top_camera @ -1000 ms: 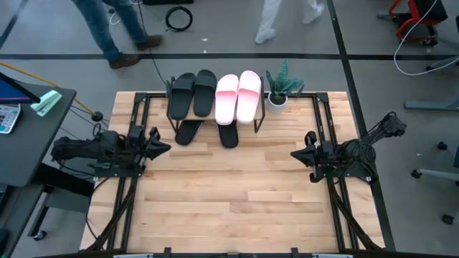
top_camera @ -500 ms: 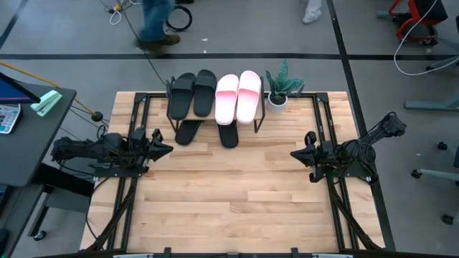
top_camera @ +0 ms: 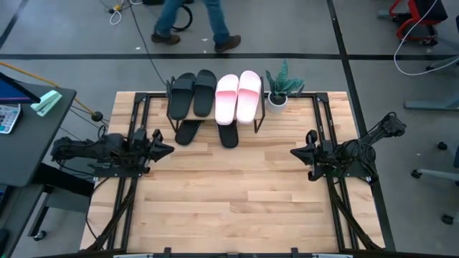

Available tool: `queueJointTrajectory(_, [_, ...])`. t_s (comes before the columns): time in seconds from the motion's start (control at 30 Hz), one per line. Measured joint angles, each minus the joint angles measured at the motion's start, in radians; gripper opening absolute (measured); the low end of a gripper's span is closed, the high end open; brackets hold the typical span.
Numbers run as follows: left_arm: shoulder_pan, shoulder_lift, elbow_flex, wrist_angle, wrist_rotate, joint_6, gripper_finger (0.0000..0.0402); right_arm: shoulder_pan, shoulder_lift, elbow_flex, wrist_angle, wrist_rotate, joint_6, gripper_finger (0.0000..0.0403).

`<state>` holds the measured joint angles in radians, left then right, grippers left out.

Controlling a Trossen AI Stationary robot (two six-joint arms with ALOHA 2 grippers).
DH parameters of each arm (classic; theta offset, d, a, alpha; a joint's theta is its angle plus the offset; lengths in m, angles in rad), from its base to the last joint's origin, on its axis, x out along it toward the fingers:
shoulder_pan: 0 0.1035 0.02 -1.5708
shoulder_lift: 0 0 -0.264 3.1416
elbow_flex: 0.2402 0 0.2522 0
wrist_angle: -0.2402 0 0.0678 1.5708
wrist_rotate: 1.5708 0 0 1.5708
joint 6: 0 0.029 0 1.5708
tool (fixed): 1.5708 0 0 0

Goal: Pick and place slides into the shelf
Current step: Return to Home Position

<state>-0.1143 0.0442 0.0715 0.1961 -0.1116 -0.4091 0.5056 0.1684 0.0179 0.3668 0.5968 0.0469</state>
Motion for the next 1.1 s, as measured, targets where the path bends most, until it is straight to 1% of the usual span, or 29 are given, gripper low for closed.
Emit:
queueJointTrajectory(0.17, [-0.001, 0.001, 0.000, -0.064, 0.000, -0.040, 0.0034, 0.000, 0.000, 0.000, 0.000, 0.000, -0.004, 0.0016])
queueJointTrajectory(0.33, [-0.001, 0.001, 0.000, -0.124, 0.000, -0.019, 0.0026, 0.000, 0.000, 0.000, 0.000, 0.000, 0.001, 0.0016])
queueJointTrajectory(0.53, [-0.001, 0.001, 0.000, -0.091, 0.000, -0.015, 0.0025, 0.000, 0.001, 0.001, 0.000, 0.000, 0.002, 0.0016])
queueJointTrajectory(0.67, [-0.001, 0.001, 0.000, -0.107, 0.000, 0.009, 0.0033, 0.000, 0.001, 0.001, 0.000, 0.000, 0.034, 0.0016])
queueJointTrajectory(0.73, [-0.001, 0.001, 0.000, -0.107, 0.000, -0.009, 0.0036, 0.000, 0.001, 0.001, 0.000, 0.000, 0.038, 0.0016])
queueJointTrajectory(0.93, [-0.001, 0.001, 0.000, -0.101, 0.000, -0.160, 0.0037, 0.000, 0.001, 0.001, 0.000, 0.000, 0.039, 0.0016])
queueJointTrajectory(1.1, [-0.001, 0.001, 0.000, -0.100, 0.000, -0.151, 0.0028, 0.000, 0.001, 0.001, 0.000, 0.000, 0.039, 0.0016])
